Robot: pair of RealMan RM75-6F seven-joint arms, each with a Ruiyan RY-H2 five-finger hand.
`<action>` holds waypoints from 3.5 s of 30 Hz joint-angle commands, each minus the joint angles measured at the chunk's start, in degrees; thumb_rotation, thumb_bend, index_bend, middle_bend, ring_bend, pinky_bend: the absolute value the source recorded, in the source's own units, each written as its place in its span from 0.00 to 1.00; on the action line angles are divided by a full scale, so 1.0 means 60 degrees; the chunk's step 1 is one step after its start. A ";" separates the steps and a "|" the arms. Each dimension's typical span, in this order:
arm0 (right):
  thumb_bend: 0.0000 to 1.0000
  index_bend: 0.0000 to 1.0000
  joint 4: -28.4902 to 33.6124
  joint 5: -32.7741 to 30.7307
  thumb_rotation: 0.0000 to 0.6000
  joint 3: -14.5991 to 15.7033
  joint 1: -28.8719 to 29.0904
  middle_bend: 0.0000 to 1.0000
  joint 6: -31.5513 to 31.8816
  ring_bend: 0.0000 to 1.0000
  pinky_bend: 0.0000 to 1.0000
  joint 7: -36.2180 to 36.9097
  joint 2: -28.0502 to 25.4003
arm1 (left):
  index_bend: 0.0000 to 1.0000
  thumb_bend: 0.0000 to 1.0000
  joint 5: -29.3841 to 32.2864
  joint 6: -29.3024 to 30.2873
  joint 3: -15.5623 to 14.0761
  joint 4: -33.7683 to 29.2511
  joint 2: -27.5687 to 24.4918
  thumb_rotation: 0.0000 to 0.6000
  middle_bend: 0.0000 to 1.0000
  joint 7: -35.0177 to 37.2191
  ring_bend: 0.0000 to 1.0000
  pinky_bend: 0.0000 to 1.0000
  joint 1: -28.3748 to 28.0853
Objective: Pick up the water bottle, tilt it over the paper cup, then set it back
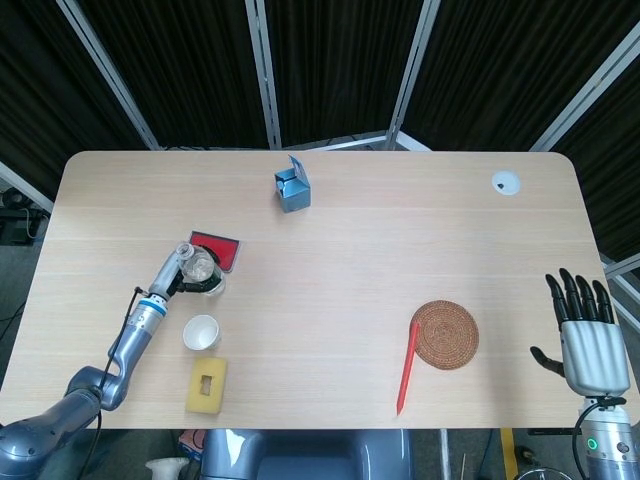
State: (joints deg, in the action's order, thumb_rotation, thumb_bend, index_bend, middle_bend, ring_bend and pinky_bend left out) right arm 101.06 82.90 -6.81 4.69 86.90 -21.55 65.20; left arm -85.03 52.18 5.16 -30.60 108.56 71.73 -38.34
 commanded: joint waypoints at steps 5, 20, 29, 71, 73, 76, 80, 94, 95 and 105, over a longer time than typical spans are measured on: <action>0.00 0.00 0.0001 -0.0017 1.00 0.0018 0.0016 0.00 -0.0020 0.00 0.00 0.0011 -0.0009 | 0.58 0.41 0.0060 0.0207 0.0069 -0.0262 -0.0155 1.00 0.46 0.0224 0.30 0.34 0.0011; 0.00 0.00 0.0103 0.0130 1.00 0.0143 -0.0015 0.00 0.0051 0.00 0.00 -0.0045 -0.0029 | 0.58 0.41 -0.1070 0.1059 -0.0625 -0.3455 -0.3587 1.00 0.46 -0.0905 0.30 0.35 -0.0159; 0.00 0.00 0.0290 0.0359 1.00 0.0252 -0.0102 0.00 0.0211 0.00 0.00 -0.0016 -0.0096 | 0.59 0.41 -0.1283 0.0736 -0.1412 -0.4426 -0.5466 1.00 0.47 -0.2872 0.30 0.36 0.0172; 0.00 0.00 0.0367 0.0119 1.00 0.0028 -0.0410 0.00 0.0733 0.00 0.00 0.0246 -0.0413 | 0.60 0.41 -0.2856 0.1090 -0.2805 0.0399 -0.2599 1.00 0.46 -0.7508 0.31 0.36 0.0018; 0.00 0.00 0.0372 0.0109 1.00 0.0019 -0.0415 0.00 0.0735 0.00 0.00 0.0283 -0.0430 | 0.60 0.42 -0.2839 0.1115 -0.2821 0.0484 -0.2598 1.00 0.46 -0.7509 0.31 0.36 0.0027; 0.00 0.00 0.0373 0.0092 1.00 0.0011 -0.0411 0.00 0.0714 0.00 0.00 0.0310 -0.0449 | 0.60 0.41 -0.2830 0.1198 -0.2851 0.0536 -0.2671 1.00 0.46 -0.7533 0.31 0.36 0.0029; 0.00 0.00 0.0368 0.0068 1.00 0.0010 -0.0392 0.00 0.0658 0.00 0.00 0.0322 -0.0452 | 0.60 0.41 -0.2838 0.1329 -0.2880 0.0538 -0.2815 1.00 0.46 -0.7782 0.31 0.36 0.0028; 0.00 0.00 0.0397 0.0050 1.00 -0.0003 -0.0387 0.00 0.0632 0.00 0.00 0.0375 -0.0486 | 0.60 0.41 -0.2998 0.1605 -0.3038 0.0390 -0.2899 1.00 0.46 -0.8855 0.31 0.36 0.0030; 0.00 0.00 0.0397 0.0045 1.00 -0.0006 -0.0386 0.00 0.0630 0.00 0.00 0.0378 -0.0488 | 0.60 0.41 -0.3002 0.1625 -0.3037 0.0373 -0.2901 1.00 0.46 -0.8893 0.31 0.36 0.0023; 0.00 0.00 0.0397 0.0013 1.00 -0.0016 -0.0380 0.00 0.0601 0.00 0.00 0.0419 -0.0509 | 0.60 0.41 -0.3023 0.1812 -0.3041 0.0436 -0.2944 1.00 0.46 -0.9494 0.31 0.36 0.0006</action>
State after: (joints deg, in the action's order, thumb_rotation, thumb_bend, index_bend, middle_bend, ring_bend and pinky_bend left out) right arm 103.45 82.97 -6.90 2.41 90.50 -19.03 62.14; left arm -103.16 62.95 -13.10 -28.05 90.91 14.95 -38.27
